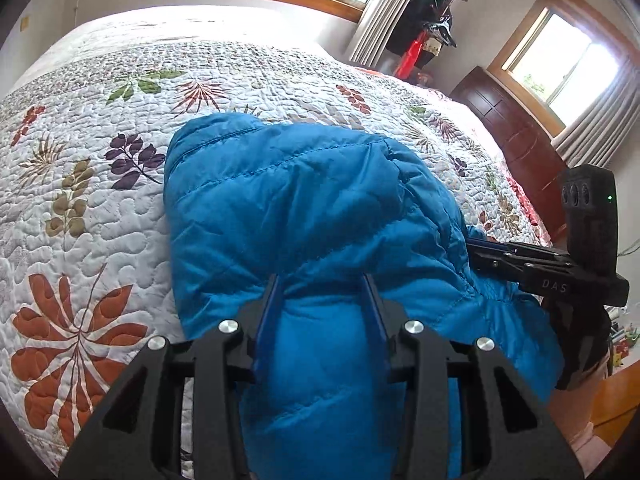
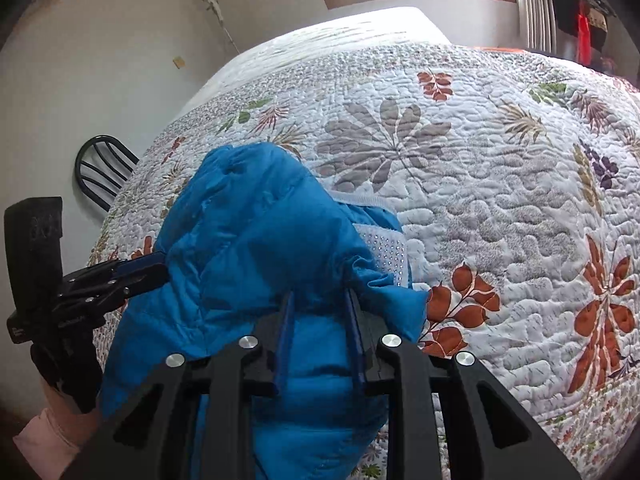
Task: Fold large clothes
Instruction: 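Grasp the blue jacket bundle with the left tool while the right tool grips its other end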
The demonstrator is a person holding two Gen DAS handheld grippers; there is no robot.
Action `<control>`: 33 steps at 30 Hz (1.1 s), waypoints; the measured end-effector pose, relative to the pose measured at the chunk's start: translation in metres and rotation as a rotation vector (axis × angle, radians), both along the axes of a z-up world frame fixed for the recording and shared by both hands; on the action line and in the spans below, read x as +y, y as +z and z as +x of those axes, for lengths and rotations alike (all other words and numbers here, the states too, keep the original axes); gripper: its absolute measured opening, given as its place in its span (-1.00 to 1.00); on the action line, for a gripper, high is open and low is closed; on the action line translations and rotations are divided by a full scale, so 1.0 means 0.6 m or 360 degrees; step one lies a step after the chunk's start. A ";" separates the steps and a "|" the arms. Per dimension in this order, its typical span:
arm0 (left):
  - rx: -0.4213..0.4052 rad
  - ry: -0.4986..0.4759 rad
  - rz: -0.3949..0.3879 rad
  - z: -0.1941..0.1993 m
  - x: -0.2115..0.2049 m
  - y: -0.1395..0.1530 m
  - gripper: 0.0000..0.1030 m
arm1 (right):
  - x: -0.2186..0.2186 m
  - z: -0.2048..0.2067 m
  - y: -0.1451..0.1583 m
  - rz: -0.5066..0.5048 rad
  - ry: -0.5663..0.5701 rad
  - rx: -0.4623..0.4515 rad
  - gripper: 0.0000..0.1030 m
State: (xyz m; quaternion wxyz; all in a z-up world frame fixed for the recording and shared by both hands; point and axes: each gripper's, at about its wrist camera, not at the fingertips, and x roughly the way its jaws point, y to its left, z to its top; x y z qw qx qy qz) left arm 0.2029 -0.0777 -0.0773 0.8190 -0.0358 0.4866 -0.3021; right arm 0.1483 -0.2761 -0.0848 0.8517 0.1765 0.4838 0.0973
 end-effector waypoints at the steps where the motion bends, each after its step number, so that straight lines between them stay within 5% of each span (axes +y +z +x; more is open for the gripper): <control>1: 0.0010 -0.0002 0.0001 0.005 -0.001 -0.006 -0.24 | -0.001 0.003 -0.009 0.0015 0.0000 0.0008 -0.56; 8: 0.0073 0.0014 0.0012 0.013 0.006 0.020 -0.44 | 0.003 -0.010 0.027 -0.0028 -0.0029 -0.0021 -0.55; 15: -0.0025 -0.0078 -0.0068 -0.042 0.009 0.070 -0.43 | 0.048 -0.045 0.101 -0.0094 0.0109 -0.0163 -0.49; 22: 0.0066 -0.0109 0.0037 -0.027 -0.009 0.013 -0.85 | 0.109 -0.050 0.062 -0.0235 0.0197 -0.0071 -0.50; 33: 0.0035 -0.0111 0.0116 -0.016 -0.021 -0.033 -0.99 | 0.088 -0.037 -0.006 -0.0077 0.0109 -0.0056 -0.52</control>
